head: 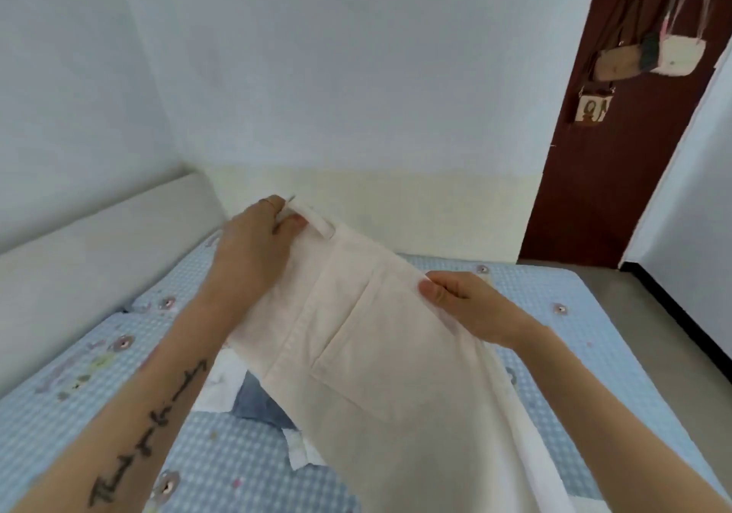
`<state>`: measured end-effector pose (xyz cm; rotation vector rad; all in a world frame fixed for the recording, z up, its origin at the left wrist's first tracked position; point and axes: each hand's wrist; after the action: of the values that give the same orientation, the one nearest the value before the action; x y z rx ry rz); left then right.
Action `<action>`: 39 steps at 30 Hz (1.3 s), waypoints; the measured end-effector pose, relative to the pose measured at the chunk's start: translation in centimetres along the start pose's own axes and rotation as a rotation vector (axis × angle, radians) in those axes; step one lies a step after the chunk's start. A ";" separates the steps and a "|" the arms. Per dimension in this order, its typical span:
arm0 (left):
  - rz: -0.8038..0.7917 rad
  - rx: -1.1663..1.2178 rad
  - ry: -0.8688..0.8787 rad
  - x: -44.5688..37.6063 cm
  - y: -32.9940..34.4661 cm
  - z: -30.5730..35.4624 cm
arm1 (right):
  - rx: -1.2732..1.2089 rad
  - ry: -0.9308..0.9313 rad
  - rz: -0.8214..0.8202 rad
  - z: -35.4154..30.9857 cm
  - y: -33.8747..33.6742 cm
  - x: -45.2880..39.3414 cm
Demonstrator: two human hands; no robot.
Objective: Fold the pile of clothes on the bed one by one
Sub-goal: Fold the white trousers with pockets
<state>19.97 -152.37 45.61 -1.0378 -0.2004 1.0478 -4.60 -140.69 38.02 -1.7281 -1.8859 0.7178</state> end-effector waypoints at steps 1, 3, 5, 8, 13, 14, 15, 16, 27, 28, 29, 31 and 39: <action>-0.018 0.012 -0.069 1.1 1.3 -2.7 | 0.015 0.026 -0.057 1.0 2.1 -1.1; -0.033 0.071 -0.217 3.9 3.5 -8.6 | 0.025 0.053 -0.185 2.7 7.0 -4.0; -0.035 0.114 -0.338 7.0 5.2 -14.3 | 0.024 0.080 -0.297 4.0 12.1 -7.0; -0.044 0.162 -0.511 11.0 7.2 -22.3 | 0.002 0.101 -0.415 5.5 19.7 -11.6; -0.018 0.238 -0.795 16.5 9.6 -35.5 | 0.003 0.108 -0.611 6.9 32.4 -20.0; -0.027 0.249 -0.842 17.4 10.1 -38.4 | 0.010 0.110 -0.655 7.2 35.0 -21.9; -0.042 0.249 -0.880 18.2 10.7 -41.1 | 0.015 0.118 -0.693 7.6 37.4 -23.6; -0.058 0.244 -0.912 18.9 11.3 -43.5 | 0.020 0.129 -0.725 8.0 39.5 -25.1; -0.190 0.200 -1.175 22.0 24.5 -66.6 | 0.091 0.298 -0.816 19.8 60.6 -37.6; -0.192 0.219 -1.177 22.0 25.7 -67.9 | 0.117 0.308 -0.796 20.7 61.8 -38.3; -0.209 0.243 -1.180 21.8 26.7 -69.1 | 0.147 0.326 -0.760 21.6 62.9 -38.8; -0.256 0.241 -1.213 21.4 27.9 -70.8 | 0.236 0.368 -0.665 22.7 64.4 -38.9; -0.557 -0.242 -0.307 18.2 37.8 -59.8 | 0.420 0.558 -0.323 26.8 56.3 -21.7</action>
<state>41.30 -170.61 -21.78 -0.9517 -0.8342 0.6743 21.47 -160.20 -19.43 -1.1656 -1.4472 0.4078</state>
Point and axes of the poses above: each hand's wrist, its own x-axis away from the middle knuckle, its own y-axis out of the palm, z = x × y, and after that the axes turned 15 degrees about -z, right-handed
